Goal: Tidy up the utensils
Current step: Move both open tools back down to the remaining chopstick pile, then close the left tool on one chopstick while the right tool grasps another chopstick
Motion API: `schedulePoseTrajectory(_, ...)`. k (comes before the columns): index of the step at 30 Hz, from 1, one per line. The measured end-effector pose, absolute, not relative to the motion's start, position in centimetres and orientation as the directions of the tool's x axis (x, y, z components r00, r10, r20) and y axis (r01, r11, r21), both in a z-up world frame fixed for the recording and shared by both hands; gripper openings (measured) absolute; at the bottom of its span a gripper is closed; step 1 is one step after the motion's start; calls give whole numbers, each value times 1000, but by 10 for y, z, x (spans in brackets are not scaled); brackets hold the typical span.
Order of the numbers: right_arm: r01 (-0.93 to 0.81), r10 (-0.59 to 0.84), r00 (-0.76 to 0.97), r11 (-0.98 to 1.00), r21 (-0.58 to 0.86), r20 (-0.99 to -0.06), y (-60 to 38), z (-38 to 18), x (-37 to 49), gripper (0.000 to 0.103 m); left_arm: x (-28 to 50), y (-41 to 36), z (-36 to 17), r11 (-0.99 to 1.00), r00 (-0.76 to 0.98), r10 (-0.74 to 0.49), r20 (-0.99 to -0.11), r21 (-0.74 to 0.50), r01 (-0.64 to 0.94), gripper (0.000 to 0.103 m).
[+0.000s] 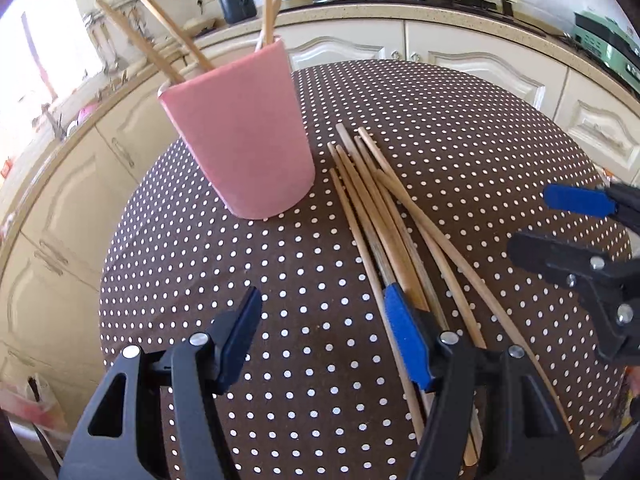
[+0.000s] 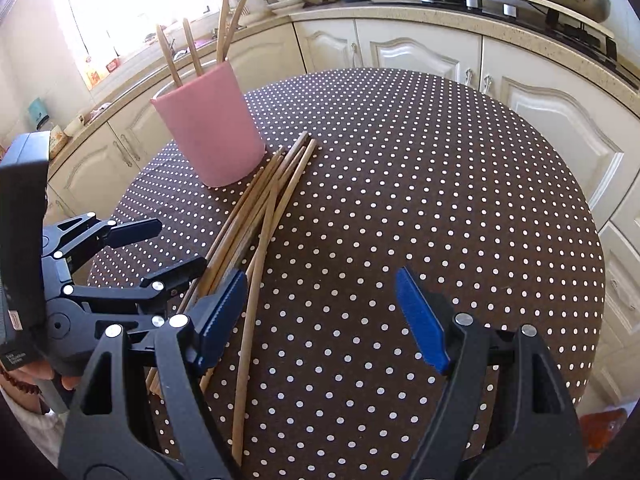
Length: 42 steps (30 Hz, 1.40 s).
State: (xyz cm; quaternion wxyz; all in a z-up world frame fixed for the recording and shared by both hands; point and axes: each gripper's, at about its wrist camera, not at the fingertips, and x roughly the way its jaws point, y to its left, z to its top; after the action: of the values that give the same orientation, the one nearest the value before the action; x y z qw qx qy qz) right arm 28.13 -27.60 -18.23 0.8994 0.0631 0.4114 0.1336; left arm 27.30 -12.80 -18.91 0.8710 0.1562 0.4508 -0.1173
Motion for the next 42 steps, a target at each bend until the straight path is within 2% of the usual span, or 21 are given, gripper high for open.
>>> schedulePoseTrajectory(3, -185, 282, 607, 959, 213, -743, -274, -183, 285, 76, 276, -123, -188, 935, 552, -44, -832, 161, 316, 64)
schedulePoseTrajectory(13, -226, 280, 484, 955, 191, -829, -250, -189, 303, 74, 277, -107, -191, 946, 496, -135, -858, 38, 323, 64)
schedulePoseTrajectory(14, -237, 279, 469, 954, 185, -838, -246, -190, 304, 72, 278, -105, -191, 947, 489, -145, -860, 23, 322, 64)
schedulePoseTrajectory(16, -256, 276, 440, 951, 175, -855, -239, -191, 307, 57, 281, -102, -191, 946, 483, -155, -862, 11, 323, 64)
schedulePoseTrajectory(17, -259, 259, 435, 953, 155, -862, -236, -191, 309, 55, 282, -101, -191, 945, 482, -156, -862, 11, 326, 64)
schedulePoseTrajectory(19, -267, 230, 423, 956, 122, -876, -231, -190, 312, 41, 286, -100, -190, 946, 474, -162, -865, 1, 325, 64)
schedulePoseTrajectory(21, -276, 200, 412, 957, 88, -889, -228, -190, 316, 33, 289, -100, -189, 946, 464, -166, -870, -8, 323, 64)
schedulePoseTrajectory(23, -292, 203, 389, 952, 89, -899, -228, -189, 320, 31, 293, -102, -189, 946, 450, -168, -877, -16, 324, 64)
schedulePoseTrajectory(25, -296, 197, 369, 951, 86, -908, -231, -189, 325, 22, 299, -106, -190, 945, 429, -161, -889, -13, 328, 64)
schedulePoseTrajectory(32, -287, 244, 288, 945, 160, -926, -248, -186, 347, 11, 318, -126, -192, 950, 409, -109, -906, 26, 312, 63)
schedulePoseTrajectory(34, -287, 255, 258, 941, 178, -932, -252, -186, 356, 10, 320, -129, -192, 949, 408, -112, -906, 24, 315, 58)
schedulePoseTrajectory(40, -287, 276, 199, 934, 214, -940, -259, -184, 382, 8, 319, -141, -190, 940, 402, -127, -907, 19, 339, 29)
schedulePoseTrajectory(42, -282, 287, 184, 932, 230, -940, -263, -184, 391, 8, 320, -143, -190, 942, 400, -126, -908, 16, 335, 9)
